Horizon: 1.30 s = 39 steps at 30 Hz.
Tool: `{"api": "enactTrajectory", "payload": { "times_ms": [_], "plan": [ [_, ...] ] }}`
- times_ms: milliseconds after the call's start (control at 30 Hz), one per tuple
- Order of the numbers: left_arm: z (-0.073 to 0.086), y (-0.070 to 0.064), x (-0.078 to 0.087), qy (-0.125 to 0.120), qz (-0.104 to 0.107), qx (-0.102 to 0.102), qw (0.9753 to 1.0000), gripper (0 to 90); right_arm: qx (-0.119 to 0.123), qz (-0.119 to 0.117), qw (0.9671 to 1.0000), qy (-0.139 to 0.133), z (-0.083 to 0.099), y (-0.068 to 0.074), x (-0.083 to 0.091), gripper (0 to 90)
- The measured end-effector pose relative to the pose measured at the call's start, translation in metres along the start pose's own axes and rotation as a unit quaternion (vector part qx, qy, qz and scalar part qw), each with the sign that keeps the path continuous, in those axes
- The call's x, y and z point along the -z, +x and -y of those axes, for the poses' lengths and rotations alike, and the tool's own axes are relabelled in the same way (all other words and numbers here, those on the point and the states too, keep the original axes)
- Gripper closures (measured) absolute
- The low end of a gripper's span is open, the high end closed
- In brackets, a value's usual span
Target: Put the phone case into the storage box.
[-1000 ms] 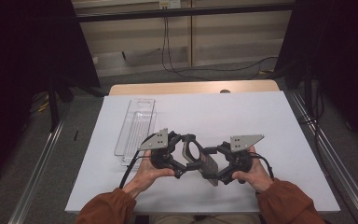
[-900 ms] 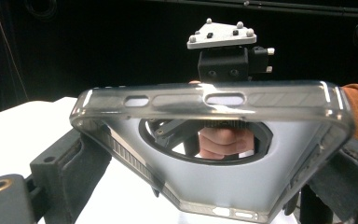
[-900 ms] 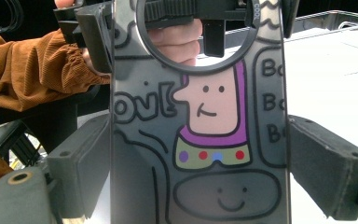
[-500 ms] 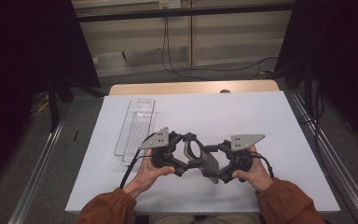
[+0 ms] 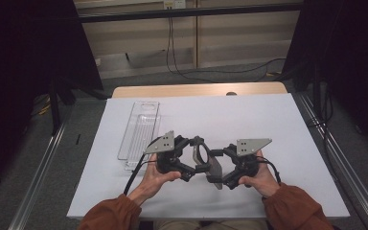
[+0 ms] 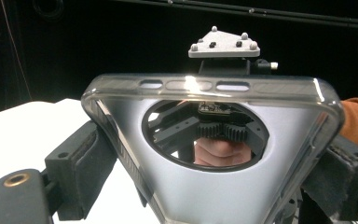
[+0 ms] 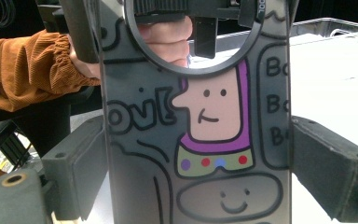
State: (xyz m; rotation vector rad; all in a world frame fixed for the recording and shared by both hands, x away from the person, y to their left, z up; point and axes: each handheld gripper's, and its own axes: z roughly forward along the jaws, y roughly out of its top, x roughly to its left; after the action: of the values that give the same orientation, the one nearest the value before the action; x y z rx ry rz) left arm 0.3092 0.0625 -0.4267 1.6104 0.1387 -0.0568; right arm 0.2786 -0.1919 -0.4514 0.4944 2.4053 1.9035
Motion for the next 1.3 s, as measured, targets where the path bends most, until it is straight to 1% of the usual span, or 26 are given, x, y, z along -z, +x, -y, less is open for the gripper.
{"api": "enactTrajectory", "payload": {
  "times_ms": [200, 233, 267, 300, 367, 433, 467, 500, 533, 600, 633, 700, 733, 833, 900, 933, 967, 1033, 1067, 1133, 1167, 1200, 1233, 1267, 1300],
  "plan": [
    [0.0, 0.0, 0.0, -0.001, -0.003, 0.003, 1.0, 12.5, -0.001, 0.001, 1.0, -0.001, 0.0, 0.0, 0.0, 7.7],
    [-0.001, 0.0, 0.001, 0.0, -0.005, 0.002, 1.0, 12.6, -0.001, 0.004, 1.0, -0.002, 0.0, 0.001, 0.0, 6.6],
    [-0.001, 0.0, 0.001, 0.002, -0.006, 0.002, 1.0, 12.7, 0.0, 0.012, 0.9999, -0.003, 0.0, 0.001, 0.0, 3.4],
    [-0.001, 0.001, 0.001, 0.0, -0.003, 0.002, 1.0, 12.8, -0.001, 0.016, 0.9999, -0.003, 0.0, 0.001, -0.001, 2.1],
    [-0.002, 0.0, 0.002, 0.0, -0.01, 0.001, 0.9999, 12.8, -0.003, 0.021, 0.9998, -0.004, 0.0, 0.001, 0.0, 1.4],
    [-0.002, 0.001, 0.003, -0.003, -0.011, 0.001, 0.9999, 12.8, -0.001, 0.029, 0.9996, -0.004, 0.0, 0.001, 0.0, 0.0],
    [-0.003, 0.001, 0.003, -0.004, -0.016, 0.002, 0.9999, 12.8, -0.002, 0.029, 0.9996, -0.005, -0.001, 0.001, 0.0, 0.0],
    [-0.003, 0.001, 0.004, -0.005, -0.015, 0.003, 0.9999, 12.8, -0.002, 0.029, 0.9996, -0.006, -0.001, 0.001, 0.001, 0.0],
    [-0.004, 0.002, 0.005, -0.006, -0.02, 0.001, 0.9998, 12.8, -0.001, 0.032, 0.9995, -0.006, -0.001, 0.001, 0.001, 0.0],
    [-0.005, 0.002, 0.006, -0.011, -0.025, 0.005, 0.9996, 12.8, -0.002, 0.035, 0.9994, -0.007, -0.001, 0.001, 0.002, 0.0],
    [-0.005, 0.002, 0.007, -0.008, -0.033, 0.004, 0.9994, 12.8, -0.001, 0.039, 0.9992, -0.008, -0.001, 0.001, 0.002, 0.0],
    [-0.006, 0.003, 0.009, -0.004, -0.038, 0.0, 0.9993, 12.8, -0.004, 0.045, 0.999, -0.008, -0.001, 0.001, 0.004, 0.0],
    [-0.006, 0.004, 0.009, -0.007, -0.038, 0.0, 0.9992, 12.8, -0.004, 0.043, 0.999, -0.008, -0.001, 0.0, 0.004, 0.0],
    [-0.006, 0.004, 0.01, -0.004, -0.047, 0.0, 0.9989, 12.8, -0.009, 0.06, 0.9981, -0.01, -0.001, -0.001, 0.005, 0.4],
    [-0.006, 0.003, 0.01, -0.007, -0.051, 0.003, 0.9987, 12.8, -0.012, 0.062, 0.9979, -0.009, -0.001, -0.002, 0.006, 0.4],
    [-0.007, 0.003, 0.01, -0.004, -0.054, 0.001, 0.9985, 12.8, -0.019, 0.066, 0.9976, -0.01, -0.001, -0.002, 0.006, 0.4],
    [-0.007, 0.003, 0.01, -0.006, -0.053, 0.001, 0.9986, 12.8, -0.019, 0.069, 0.9974, -0.01, -0.001, -0.002, 0.006, 0.7],
    [-0.007, 0.003, 0.012, 0.003, -0.055, 0.0, 0.9985, 12.8, -0.016, 0.08, 0.9966, -0.007, 0.0, -0.002, 0.007, 0.7],
    [-0.007, 0.003, 0.011, -0.002, -0.064, 0.0, 0.998, 12.8, -0.016, 0.084, 0.9963, -0.008, 0.0, -0.002, 0.007, 0.8],
    [-0.008, 0.003, 0.012, -0.004, -0.07, 0.0, 0.9976, 12.8, -0.014, 0.088, 0.996, -0.005, 0.0, -0.002, 0.007, 0.7],
    [-0.008, 0.002, 0.013, -0.005, -0.073, 0.002, 0.9973, 12.8, -0.013, 0.096, 0.9953, -0.004, 0.0, -0.001, 0.008, 0.6],
    [-0.008, 0.003, 0.013, -0.008, -0.076, 0.0, 0.9971, 12.8, -0.013, 0.096, 0.9953, -0.003, 0.0, -0.001, 0.008, 0.5],
    [-0.009, 0.003, 0.014, -0.008, -0.078, 0.002, 0.997, 12.8, -0.015, 0.1, 0.9948, -0.004, 0.0, -0.001, 0.008, 0.6],
    [-0.009, 0.003, 0.016, -0.004, -0.086, -0.001, 0.9963, 12.8, -0.015, 0.112, 0.9936, -0.006, 0.0, -0.001, 0.009, 0.7],
    [-0.009, 0.003, 0.016, -0.005, -0.09, 0.0, 0.9959, 12.8, -0.016, 0.115, 0.9932, -0.011, 0.001, -0.001, 0.01, 0.6]
  ]
}}
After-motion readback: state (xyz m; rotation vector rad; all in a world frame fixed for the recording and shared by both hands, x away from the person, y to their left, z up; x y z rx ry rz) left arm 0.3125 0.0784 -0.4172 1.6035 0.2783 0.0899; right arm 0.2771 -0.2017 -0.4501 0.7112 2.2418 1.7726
